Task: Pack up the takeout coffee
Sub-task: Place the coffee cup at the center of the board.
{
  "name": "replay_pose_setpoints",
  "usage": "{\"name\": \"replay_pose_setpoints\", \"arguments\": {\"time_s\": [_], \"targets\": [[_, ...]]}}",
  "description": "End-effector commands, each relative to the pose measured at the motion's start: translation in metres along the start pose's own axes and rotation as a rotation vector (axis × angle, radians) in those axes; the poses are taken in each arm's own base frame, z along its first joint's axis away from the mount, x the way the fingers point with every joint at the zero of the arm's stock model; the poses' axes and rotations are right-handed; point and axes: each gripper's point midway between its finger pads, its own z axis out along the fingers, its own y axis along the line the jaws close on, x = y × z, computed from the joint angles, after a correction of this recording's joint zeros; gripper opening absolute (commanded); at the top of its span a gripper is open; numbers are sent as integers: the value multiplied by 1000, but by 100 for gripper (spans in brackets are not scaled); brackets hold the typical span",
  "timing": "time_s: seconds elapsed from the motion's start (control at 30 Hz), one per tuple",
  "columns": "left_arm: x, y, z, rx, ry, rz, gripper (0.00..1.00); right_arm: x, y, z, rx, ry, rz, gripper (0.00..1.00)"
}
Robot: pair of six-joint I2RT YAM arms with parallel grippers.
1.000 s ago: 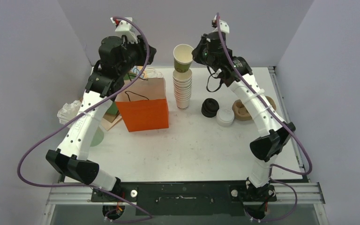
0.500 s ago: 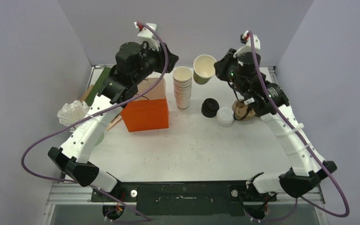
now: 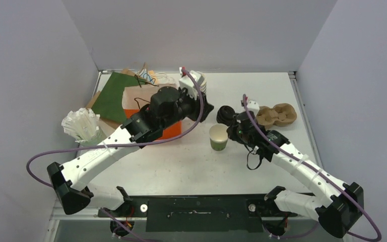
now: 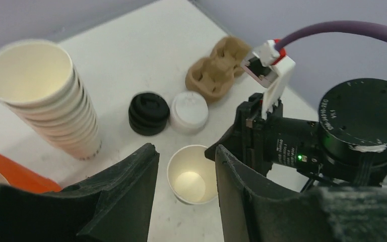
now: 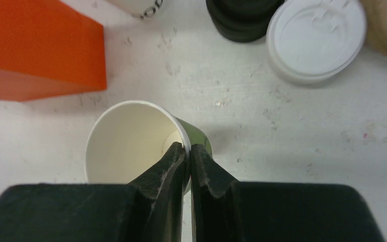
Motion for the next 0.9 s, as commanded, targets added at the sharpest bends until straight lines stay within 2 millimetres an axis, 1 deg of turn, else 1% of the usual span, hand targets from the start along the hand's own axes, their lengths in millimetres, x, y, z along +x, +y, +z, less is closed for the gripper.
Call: {"name": "replay_pose_setpoints", "arguments": {"time_s": [0.0,0.1,0.13,0.17,0.23,0.3,0.37,0.47,0.57,0.6,0.63,0.67,0.7,0.77,0.87], "targets": [[17,-8,-26,4,-43,-51,44,22,25,12,-124,-70,16,0],[50,-6,-40,13,13,-107,45,51,22,29,-135,-40,-8,0],[66,-2,-45,7,38,-122,45,61,19,35,-136,-25,-14,0],[74,0,-51,6,43,-138,45,66,19,38,-140,-19,-12,0],[87,5,-62,-2,45,-174,46,72,19,42,-148,-16,-5,0],[96,8,-73,-5,42,-196,47,72,20,42,-157,-24,1,0],[100,14,-83,-22,28,-213,47,72,21,42,-166,-34,-5,0],[112,18,-89,-33,44,-219,48,71,25,43,-176,-33,-31,15],[122,22,-90,-47,74,-214,50,67,23,43,-153,-32,-55,37],[125,23,-89,-54,84,-212,51,65,23,43,-147,-34,-61,42],[127,24,-88,-59,90,-210,52,60,24,40,-145,-44,-66,47],[128,24,-87,-61,93,-209,52,56,22,39,-132,-52,-75,55],[129,24,-85,-60,93,-206,53,51,20,36,-114,-68,-80,63],[131,24,-82,-63,96,-202,56,38,11,31,-64,-96,-102,77],[135,28,-77,-79,98,-190,63,18,-4,23,12,-128,-130,91]]}}
